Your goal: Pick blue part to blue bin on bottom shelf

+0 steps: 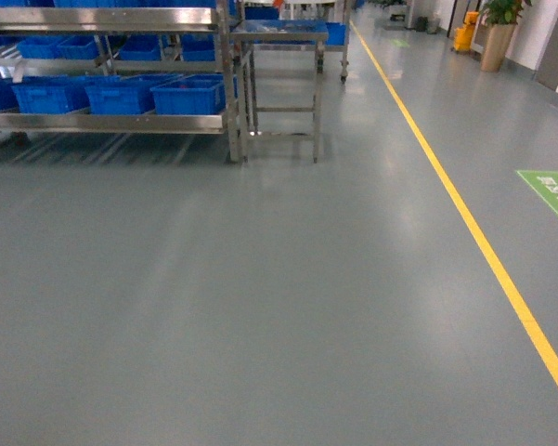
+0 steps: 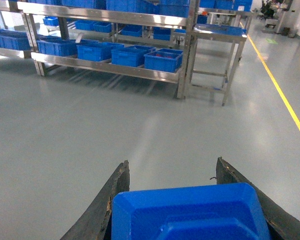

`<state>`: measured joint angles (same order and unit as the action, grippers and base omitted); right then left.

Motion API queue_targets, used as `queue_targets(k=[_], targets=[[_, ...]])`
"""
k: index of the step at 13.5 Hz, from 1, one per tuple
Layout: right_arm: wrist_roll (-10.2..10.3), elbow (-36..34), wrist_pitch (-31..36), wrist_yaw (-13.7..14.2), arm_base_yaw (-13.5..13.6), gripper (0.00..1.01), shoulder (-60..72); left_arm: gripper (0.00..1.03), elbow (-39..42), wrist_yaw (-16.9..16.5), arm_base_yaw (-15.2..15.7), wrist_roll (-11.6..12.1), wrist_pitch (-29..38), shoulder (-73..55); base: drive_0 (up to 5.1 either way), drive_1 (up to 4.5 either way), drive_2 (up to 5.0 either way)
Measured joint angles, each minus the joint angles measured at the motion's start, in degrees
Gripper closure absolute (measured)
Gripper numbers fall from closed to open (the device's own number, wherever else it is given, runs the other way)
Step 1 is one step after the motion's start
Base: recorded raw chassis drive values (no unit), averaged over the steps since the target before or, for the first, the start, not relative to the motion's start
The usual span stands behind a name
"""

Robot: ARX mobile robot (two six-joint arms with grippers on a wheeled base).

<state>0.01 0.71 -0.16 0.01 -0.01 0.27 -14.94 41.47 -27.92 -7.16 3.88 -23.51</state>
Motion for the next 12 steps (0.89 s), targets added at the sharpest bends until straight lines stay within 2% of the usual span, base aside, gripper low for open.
queue_targets(k=[12], targets=[[0.0, 0.0, -0.17, 0.0, 0.0, 0.03, 0.0, 0.59, 0.07, -0.11, 0.0, 0.02, -0.02, -0.04, 0.0, 4.34, -4.3]])
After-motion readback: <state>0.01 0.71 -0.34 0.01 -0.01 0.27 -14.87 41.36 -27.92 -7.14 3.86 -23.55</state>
